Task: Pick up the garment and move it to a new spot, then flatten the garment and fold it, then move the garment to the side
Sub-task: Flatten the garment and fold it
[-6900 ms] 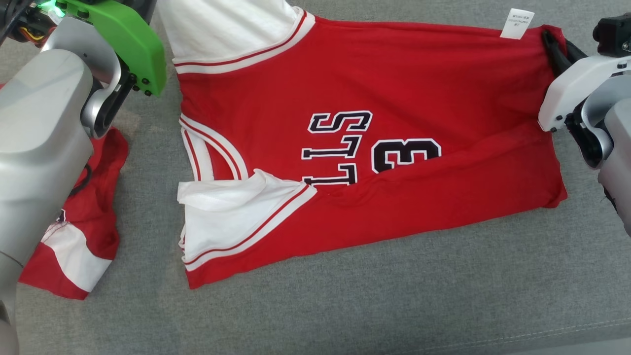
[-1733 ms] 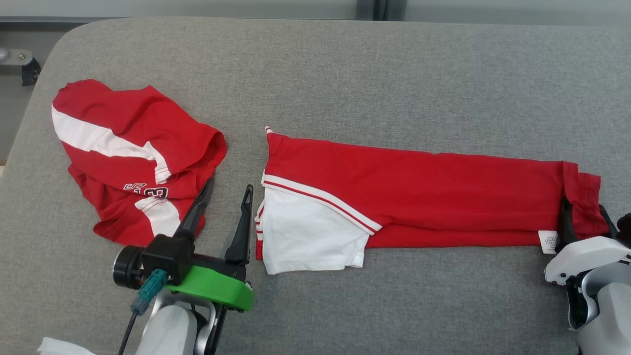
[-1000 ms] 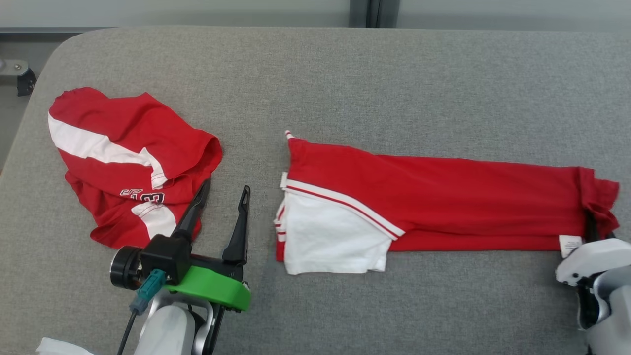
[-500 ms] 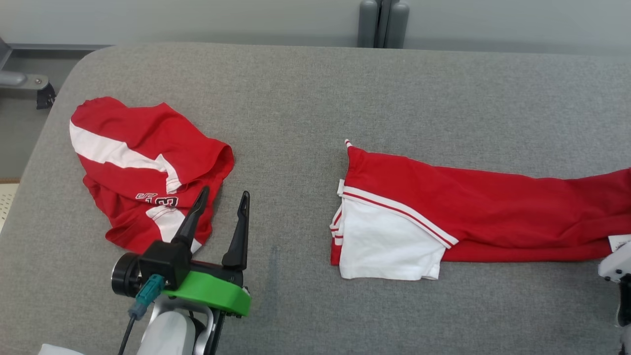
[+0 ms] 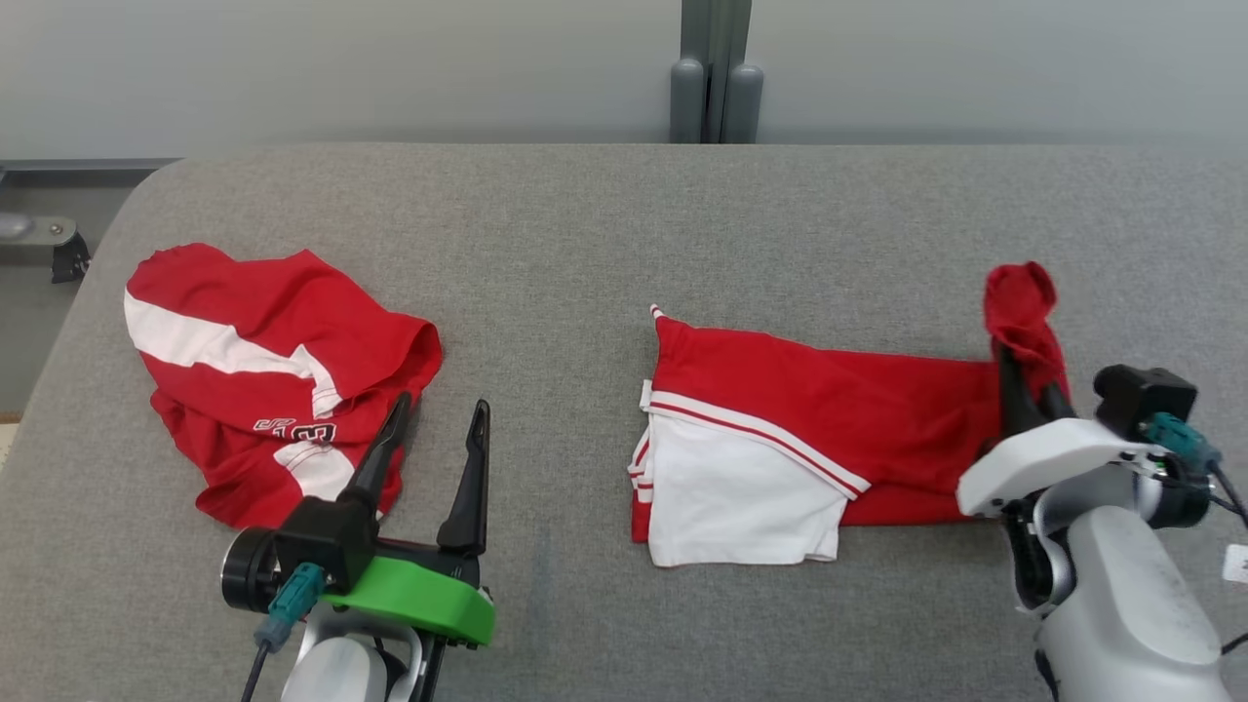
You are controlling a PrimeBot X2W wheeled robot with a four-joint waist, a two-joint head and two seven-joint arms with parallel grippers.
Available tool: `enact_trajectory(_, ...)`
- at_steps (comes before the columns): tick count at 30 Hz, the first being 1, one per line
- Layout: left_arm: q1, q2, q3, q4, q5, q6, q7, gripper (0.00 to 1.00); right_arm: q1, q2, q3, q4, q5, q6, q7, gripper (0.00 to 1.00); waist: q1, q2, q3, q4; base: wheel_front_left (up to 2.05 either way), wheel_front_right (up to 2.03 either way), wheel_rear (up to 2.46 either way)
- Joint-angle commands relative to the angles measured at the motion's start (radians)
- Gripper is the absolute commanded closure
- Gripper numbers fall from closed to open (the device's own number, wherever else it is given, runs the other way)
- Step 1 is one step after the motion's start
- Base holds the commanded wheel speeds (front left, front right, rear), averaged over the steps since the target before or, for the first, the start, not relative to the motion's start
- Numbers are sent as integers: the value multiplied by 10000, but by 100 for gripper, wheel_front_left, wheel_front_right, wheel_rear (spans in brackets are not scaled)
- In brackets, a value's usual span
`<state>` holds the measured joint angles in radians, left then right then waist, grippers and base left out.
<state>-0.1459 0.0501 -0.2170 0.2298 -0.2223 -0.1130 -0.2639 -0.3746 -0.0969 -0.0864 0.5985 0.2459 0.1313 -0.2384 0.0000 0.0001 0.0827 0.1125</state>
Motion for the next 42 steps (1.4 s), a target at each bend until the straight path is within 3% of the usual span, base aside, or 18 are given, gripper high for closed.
enact_trajectory(1, 142, 12, -21, 21, -30, 64, -4, 0, -1, 88, 304, -129, 169, -11, 73, 100, 0, -1, -76, 3, 0, 0, 0)
enact_trajectory(15, 230, 13, -233, 171, -46, 87, -4, 0, -71, 441, 3137, 279, 1923, -9, -30, 100, 0, -1, -126, 929, 0, 0, 0)
enact_trajectory(27, 216, 13, -202, 131, -215, 246, -4, 0, -657, 443, 4103, 1593, 2986, -6, -263, 100, 0, -1, 54, 1937, 0, 0, 0)
enact_trajectory(33, 144, 13, -102, 120, -202, 208, -4, 0, -484, 453, 4381, 1610, 3692, -6, -273, 100, 0, -1, 69, 2179, 0, 0, 0)
enact_trajectory(34, 143, 13, -88, 113, -217, 214, -4, 0, -479, 453, 4493, 1483, 3753, -6, -274, 64, 0, -1, 58, 2199, 0, 0, 0)
enact_trajectory(35, 148, 12, -89, 111, -230, 221, -4, 0, -470, 453, 4641, 1319, 3858, -6, -276, 0, 0, -1, 47, 2211, 0, 0, 0)
enact_trajectory(42, 305, 13, 30, 213, -268, 256, -4, 0, -334, 438, 5134, 267, 4237, -6, -268, 0, 0, -1, -134, 1944, 0, 0, 0)
